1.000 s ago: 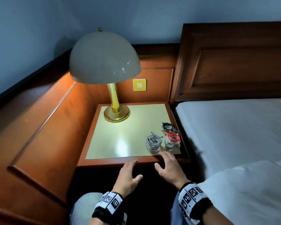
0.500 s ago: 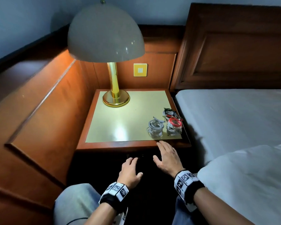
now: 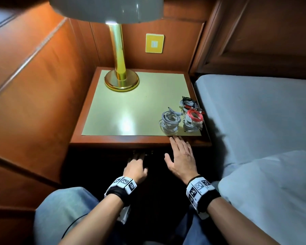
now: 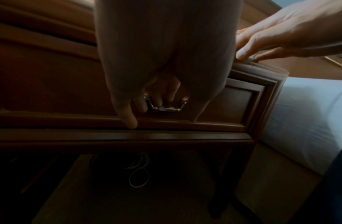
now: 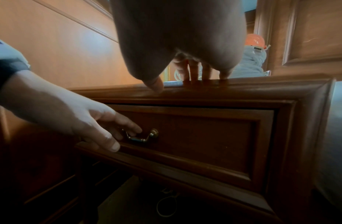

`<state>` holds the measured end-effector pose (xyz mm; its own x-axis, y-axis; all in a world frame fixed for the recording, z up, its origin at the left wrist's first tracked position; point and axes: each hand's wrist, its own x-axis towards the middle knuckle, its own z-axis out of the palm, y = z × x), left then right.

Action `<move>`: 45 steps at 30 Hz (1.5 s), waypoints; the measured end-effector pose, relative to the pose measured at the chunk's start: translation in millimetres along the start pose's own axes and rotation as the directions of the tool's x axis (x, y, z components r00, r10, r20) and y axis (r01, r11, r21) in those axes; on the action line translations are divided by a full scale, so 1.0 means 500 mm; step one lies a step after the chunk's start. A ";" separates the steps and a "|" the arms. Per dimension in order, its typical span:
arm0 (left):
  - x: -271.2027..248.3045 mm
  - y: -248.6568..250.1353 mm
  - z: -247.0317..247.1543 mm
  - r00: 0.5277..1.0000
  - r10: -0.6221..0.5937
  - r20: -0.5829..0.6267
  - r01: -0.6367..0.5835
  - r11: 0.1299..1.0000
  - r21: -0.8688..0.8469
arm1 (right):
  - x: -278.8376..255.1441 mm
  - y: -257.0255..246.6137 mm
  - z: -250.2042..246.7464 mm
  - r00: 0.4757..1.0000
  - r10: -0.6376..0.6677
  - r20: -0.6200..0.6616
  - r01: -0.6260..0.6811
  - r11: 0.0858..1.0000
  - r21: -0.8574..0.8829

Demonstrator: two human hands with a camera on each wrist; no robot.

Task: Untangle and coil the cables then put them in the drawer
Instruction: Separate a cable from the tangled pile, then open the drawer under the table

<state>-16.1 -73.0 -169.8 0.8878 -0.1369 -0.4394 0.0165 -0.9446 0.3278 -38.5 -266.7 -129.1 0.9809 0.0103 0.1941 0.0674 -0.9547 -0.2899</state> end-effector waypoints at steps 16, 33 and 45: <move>0.021 0.023 0.016 0.978 -0.191 -0.088 0.162 0.950 -0.265 | 0.001 0.025 0.033 0.996 -0.022 -0.082 0.025 0.999 0.044; -0.125 0.004 0.065 0.981 -0.125 -0.146 0.063 0.927 -0.370 | 0.008 0.017 0.019 1.000 0.019 -0.024 -0.016 0.994 0.105; -0.203 0.012 0.080 0.983 -0.165 -0.078 0.134 0.942 -0.309 | 0.000 0.001 0.005 0.996 0.061 0.065 -0.067 0.993 0.099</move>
<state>-124.5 -76.5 -156.8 0.9060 0.0448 -0.4209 0.2766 -0.8154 0.5085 -38.1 -266.5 -131.5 0.9930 -0.0285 0.1145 0.0190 -0.9191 -0.3936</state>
